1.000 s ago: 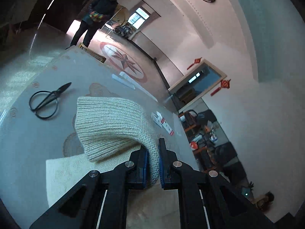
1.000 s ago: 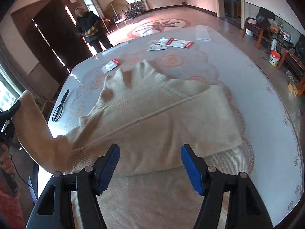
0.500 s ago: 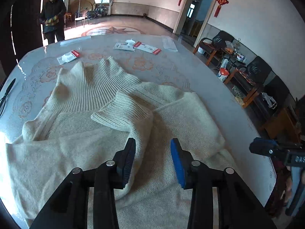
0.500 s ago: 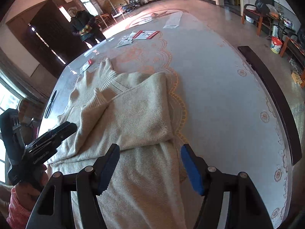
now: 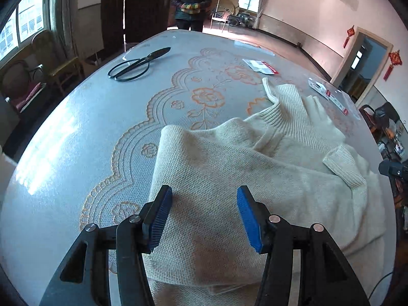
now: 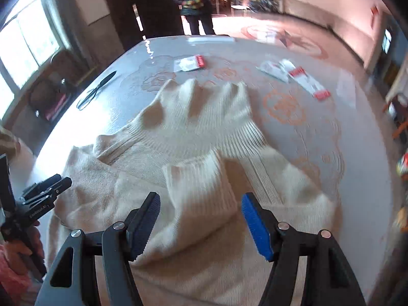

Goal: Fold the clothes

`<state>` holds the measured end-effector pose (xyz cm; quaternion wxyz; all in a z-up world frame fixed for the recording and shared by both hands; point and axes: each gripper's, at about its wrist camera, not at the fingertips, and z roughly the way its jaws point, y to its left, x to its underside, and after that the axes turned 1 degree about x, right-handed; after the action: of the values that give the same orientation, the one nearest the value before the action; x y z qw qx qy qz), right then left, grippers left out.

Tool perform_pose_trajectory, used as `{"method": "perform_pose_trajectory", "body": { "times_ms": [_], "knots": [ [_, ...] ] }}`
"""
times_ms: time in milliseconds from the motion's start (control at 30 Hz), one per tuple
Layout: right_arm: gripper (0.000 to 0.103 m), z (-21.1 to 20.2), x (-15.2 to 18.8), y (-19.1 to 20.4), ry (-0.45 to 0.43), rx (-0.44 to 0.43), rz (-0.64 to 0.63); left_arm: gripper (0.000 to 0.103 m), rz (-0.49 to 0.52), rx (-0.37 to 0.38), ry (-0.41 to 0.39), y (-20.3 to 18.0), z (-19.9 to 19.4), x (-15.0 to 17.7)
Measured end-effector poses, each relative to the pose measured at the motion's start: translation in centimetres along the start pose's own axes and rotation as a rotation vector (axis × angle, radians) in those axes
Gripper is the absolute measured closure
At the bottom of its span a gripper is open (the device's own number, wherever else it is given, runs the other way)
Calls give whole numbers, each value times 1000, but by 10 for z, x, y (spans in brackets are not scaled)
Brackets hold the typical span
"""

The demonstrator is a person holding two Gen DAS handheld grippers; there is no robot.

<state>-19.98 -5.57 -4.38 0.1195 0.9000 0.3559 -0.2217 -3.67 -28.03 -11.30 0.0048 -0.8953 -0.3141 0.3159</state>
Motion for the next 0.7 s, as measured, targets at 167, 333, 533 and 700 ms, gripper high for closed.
{"method": "perform_pose_trajectory", "body": {
  "times_ms": [167, 333, 533, 700],
  "knots": [
    [37, 52, 2, 74, 124, -75, -178, 45, 57, -12, -12, -4, 11, 11],
    [38, 49, 43, 4, 153, 103, 6, 40, 105, -4, -35, -5, 13, 13],
    [37, -25, 130, -120, 139, 311, 387, 39, 143, 13, -42, -4, 11, 14],
    [37, -55, 114, -101, -1, 164, 326, 39, 107, 22, -68, -4, -1, 11]
  ]
}}
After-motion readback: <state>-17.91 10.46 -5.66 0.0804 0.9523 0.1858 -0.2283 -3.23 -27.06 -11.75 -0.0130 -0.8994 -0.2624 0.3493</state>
